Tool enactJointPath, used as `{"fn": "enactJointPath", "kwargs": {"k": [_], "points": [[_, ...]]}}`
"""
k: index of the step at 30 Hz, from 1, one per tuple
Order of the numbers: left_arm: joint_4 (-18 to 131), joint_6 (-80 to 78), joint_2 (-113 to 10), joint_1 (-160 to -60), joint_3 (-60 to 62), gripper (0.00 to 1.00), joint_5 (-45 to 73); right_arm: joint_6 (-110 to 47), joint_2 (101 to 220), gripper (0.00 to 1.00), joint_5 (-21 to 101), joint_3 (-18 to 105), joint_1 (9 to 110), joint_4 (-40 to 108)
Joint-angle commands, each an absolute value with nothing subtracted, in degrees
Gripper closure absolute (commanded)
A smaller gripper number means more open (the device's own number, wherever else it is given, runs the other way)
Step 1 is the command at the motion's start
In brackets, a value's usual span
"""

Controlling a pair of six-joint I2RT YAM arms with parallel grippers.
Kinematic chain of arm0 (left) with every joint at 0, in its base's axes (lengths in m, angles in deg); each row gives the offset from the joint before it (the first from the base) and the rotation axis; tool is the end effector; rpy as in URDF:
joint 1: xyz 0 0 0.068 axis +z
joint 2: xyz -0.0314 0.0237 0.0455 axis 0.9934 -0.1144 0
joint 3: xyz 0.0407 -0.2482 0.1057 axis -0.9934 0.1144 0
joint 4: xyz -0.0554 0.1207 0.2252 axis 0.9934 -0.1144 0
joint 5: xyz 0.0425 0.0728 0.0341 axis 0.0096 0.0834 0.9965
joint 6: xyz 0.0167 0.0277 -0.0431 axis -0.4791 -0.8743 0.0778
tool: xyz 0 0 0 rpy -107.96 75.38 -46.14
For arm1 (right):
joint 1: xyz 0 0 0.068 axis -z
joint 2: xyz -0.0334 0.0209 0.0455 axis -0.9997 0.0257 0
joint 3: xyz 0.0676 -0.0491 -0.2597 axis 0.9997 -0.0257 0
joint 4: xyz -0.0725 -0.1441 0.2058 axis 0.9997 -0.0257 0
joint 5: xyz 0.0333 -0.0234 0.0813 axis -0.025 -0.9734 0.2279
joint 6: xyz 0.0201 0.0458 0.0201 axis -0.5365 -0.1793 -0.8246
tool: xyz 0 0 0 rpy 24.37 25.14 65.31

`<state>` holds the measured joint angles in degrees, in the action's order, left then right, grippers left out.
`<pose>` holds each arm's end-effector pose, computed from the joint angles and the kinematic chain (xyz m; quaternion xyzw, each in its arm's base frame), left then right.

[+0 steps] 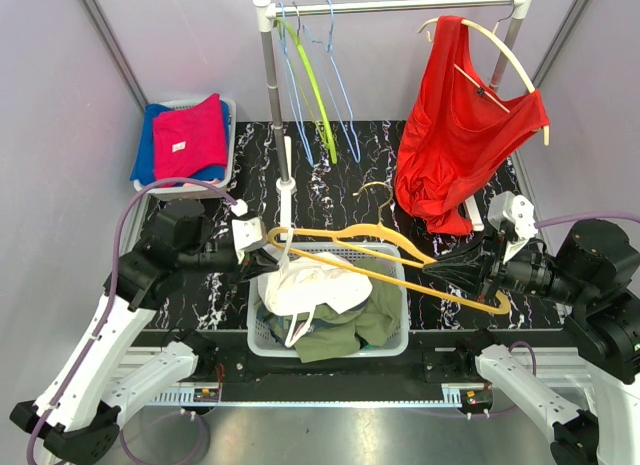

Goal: Remove the tank top from the hanger

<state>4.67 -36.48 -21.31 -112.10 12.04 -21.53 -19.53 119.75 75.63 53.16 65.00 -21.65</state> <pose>0.1065 -0.0862 0.3705 0.5225 0.6533 -0.3435 0.4268 0.0331 0.0411 0.4794 -0.4067 0.6374 0.3759 0.5357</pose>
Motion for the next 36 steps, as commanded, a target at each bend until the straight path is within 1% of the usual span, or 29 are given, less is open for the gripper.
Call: {"fn": "enactJointPath", "kwargs": {"k": [1,2,9,15,20,24,29,32,36], "points": [[7.8,-35.7,-21.1,-111.9,11.5,0.99,-23.4,-20.5,119.8,1.00,75.1,55.8,64.8,-17.9],[7.7,-35.6,-21.1,-111.9,11.3,1.00,-23.2,-20.6,119.8,1.00,75.0,55.9,64.8,-17.9],[5.9,-36.9,-20.8,-111.7,7.9,1.00,-20.8,-19.5,119.9,1.00,72.9,57.2,64.8,-20.9],[4.7,-38.4,-21.3,-111.1,-1.4,1.00,-15.1,-18.8,118.2,1.00,72.1,55.0,64.8,-26.4],[5.0,-38.1,-24.2,-110.9,-10.4,1.00,-13.2,-19.5,116.2,1.00,73.9,52.4,64.7,-29.1],[5.7,-38.2,-25.1,-110.9,-9.8,1.00,-11.5,-19.0,114.9,1.00,75.8,54.1,64.8,-30.6],[6.1,-36.4,-25.4,-110.9,-9.0,1.00,-15.6,-18.2,113.1,1.00,70.2,58.9,64.3,-31.1],[6.1,-33.9,-27.3,-110.9,-12.2,1.00,-20.7,-17.7,112.7,1.00,64.8,61.4,64.4,-30.0],[7.2,-29.9,-30.1,-110.9,-18.6,1.00,-26.2,-17.2,110.8,1.00,62.8,63.2,64.4,-28.0]]}}
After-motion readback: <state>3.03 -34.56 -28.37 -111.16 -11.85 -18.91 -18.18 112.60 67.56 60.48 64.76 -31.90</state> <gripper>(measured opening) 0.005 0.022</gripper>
